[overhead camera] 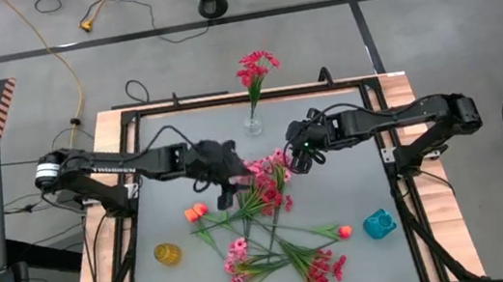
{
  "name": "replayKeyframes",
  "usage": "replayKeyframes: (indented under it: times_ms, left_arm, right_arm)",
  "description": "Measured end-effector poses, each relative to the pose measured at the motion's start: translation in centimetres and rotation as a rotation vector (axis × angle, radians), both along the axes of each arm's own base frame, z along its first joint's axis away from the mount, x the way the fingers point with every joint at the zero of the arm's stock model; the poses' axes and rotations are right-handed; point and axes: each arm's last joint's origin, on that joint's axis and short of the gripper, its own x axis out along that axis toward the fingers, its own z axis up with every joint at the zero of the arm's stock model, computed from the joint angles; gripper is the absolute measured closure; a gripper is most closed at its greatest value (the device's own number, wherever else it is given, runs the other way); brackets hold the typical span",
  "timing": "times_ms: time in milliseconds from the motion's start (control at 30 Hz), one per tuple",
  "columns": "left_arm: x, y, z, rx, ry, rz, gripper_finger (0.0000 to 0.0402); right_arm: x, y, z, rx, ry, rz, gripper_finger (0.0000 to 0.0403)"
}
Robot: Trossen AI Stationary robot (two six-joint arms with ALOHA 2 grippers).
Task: Sort flowers into vase by color
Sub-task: Put the bottom red flowers into the transparent vase
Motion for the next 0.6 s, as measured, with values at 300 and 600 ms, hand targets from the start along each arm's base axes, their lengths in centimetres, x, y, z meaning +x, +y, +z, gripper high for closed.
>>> replayKeyframes:
  times_ms: [300,600]
  left_arm:
    - [3.1,-4.5,-2.8,0.001,-0.028,-0.123,0.0230]
    - [7.4,-8.4,-6.4,0.039,0.098,-0.265,0.0230]
  right_arm:
    - [0.1,0.0,0.1,-0.002,-0.016,0.000,0.0173]
    - [0.0,0.0,0.0,-0.004,-0.001,0.001,0.0173]
